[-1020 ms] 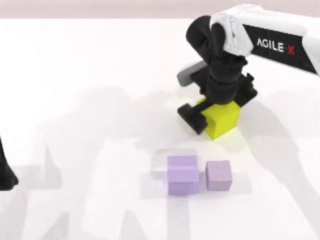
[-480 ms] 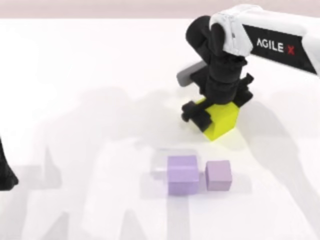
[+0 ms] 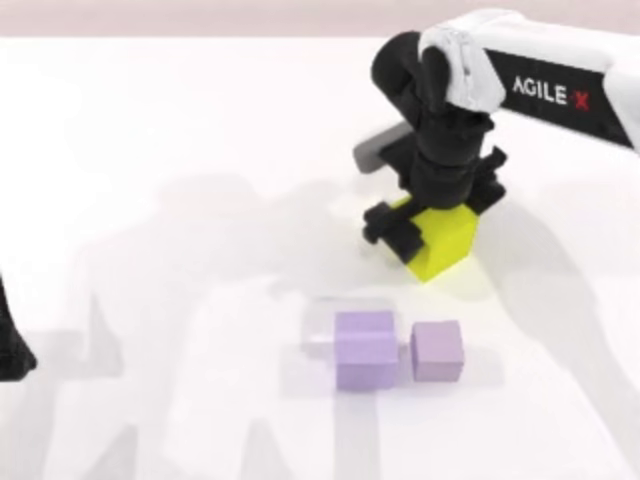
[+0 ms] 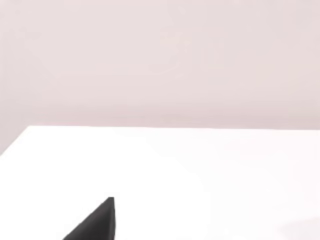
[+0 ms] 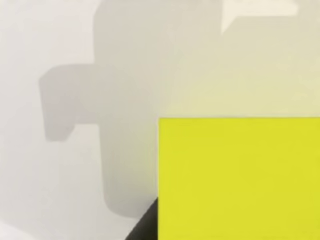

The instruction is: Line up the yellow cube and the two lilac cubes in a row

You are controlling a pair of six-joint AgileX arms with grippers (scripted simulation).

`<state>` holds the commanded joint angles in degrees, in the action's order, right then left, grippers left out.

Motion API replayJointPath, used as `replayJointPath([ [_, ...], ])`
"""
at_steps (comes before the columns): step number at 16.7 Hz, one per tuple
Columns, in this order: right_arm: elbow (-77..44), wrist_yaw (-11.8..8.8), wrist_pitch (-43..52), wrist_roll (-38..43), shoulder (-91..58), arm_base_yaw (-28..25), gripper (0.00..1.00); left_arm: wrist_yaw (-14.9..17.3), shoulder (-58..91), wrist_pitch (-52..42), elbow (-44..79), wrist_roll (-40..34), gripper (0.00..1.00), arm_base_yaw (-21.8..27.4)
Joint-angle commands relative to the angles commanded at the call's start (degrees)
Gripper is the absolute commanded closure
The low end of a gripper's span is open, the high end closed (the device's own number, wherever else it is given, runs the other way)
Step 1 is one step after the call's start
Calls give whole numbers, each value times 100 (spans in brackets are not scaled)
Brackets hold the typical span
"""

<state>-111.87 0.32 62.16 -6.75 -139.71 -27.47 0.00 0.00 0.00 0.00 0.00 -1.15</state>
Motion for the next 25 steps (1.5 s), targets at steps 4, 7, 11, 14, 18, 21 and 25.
replayJointPath([
  [4, -104, -3, 114, 0, 63, 4, 100, 0, 0, 0, 0, 0, 0, 0],
  [7, -553, -5, 645, 2, 138, -9, 100, 0, 0, 0, 0, 0, 0, 0],
  [11, -1142, -5, 1379, 1, 260, -30, 100, 0, 0, 0, 0, 0, 0, 0],
  [14, -1199, -4, 1436, -1, 281, -32, 100, 0, 0, 0, 0, 0, 0, 0],
  [18, -1284, -4, 1475, 209, 209, -118, 100, 0, 0, 0, 0, 0, 0, 0],
  [21, -1550, 3, 1622, 939, 83, -482, 100, 0, 0, 0, 0, 0, 0, 0],
  [25, -1968, 13, 1903, 2628, -113, -1187, 100, 0, 0, 0, 0, 0, 0, 0],
])
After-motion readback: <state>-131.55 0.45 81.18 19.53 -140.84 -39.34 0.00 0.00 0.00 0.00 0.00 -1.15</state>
